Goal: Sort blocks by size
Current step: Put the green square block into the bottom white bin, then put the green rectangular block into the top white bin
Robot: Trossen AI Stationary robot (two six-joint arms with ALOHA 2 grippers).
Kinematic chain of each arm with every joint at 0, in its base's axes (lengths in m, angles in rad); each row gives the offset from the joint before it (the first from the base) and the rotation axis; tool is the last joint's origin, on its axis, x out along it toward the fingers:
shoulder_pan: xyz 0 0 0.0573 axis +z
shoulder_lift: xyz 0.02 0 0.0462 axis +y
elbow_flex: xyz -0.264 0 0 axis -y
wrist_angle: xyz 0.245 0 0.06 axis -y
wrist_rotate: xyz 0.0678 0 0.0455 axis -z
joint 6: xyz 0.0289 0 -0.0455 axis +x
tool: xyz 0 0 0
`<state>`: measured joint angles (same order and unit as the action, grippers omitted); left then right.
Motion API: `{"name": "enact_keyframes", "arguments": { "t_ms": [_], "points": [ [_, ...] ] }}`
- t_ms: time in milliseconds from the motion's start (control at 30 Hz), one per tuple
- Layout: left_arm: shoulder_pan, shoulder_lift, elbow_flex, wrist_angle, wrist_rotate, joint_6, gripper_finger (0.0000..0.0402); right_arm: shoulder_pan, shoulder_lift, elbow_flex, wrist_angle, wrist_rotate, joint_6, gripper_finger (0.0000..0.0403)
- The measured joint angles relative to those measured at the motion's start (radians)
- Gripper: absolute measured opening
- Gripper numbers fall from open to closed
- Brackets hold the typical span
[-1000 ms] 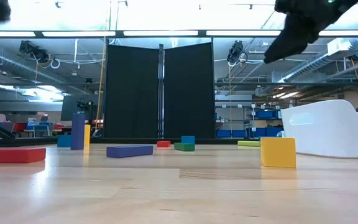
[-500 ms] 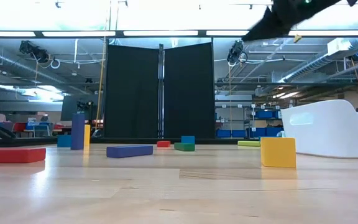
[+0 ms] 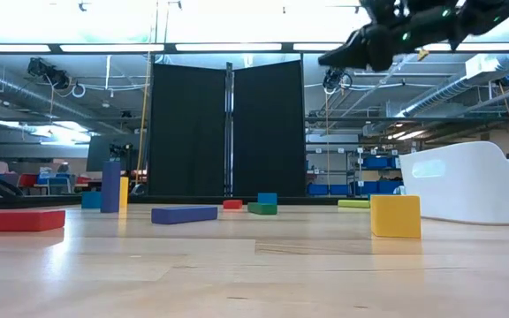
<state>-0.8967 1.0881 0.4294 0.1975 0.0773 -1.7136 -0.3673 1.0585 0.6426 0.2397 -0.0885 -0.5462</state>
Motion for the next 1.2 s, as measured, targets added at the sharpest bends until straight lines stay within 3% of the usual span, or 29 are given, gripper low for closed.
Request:
{"name": "enact_keyframes", "arguments": {
  "t_ms": [133, 367, 433, 567, 700, 867, 1033, 1200],
  "points": [
    [0.006, 0.031, 0.001, -0.022, 0.02, -0.077, 0.0135, -0.069, 0.072, 0.0, 0.076, -0.097, 0.043, 0.0174],
    [0.002, 0.14, 0.0, -0.029, 0.044, -0.125, 0.0138, -0.086, 0.101, 0.0, 0.163, -0.095, 0.19, 0.0174],
    [-0.003, 0.172, 0.001, -0.027, 0.048, -0.133, 0.0175, -0.086, 0.1, 0.002, 0.176, -0.081, 0.278, 0.018],
    [-0.016, 0.198, 0.006, -0.016, 0.076, -0.125, 0.0287, -0.045, 0.143, 0.043, 0.109, -0.055, 0.367, 0.0203],
    [-0.028, 0.203, 0.008, -0.066, 0.071, -0.119, 0.0344, 0.053, 0.256, 0.131, -0.056, 0.047, 0.4, 0.024],
    [-0.051, 0.203, 0.045, -0.175, 0.051, -0.073, 0.0345, 0.154, 0.408, 0.255, -0.201, 0.222, 0.475, 0.029],
    [-0.06, 0.204, 0.07, -0.237, 0.045, -0.056, 0.0323, 0.231, 0.479, 0.318, -0.176, 0.247, 0.501, 0.0324],
    [-0.06, 0.203, 0.104, -0.272, 0.044, 0.005, 0.0305, 0.289, 0.495, 0.34, -0.16, 0.303, 0.478, 0.0332]
  ]
}}
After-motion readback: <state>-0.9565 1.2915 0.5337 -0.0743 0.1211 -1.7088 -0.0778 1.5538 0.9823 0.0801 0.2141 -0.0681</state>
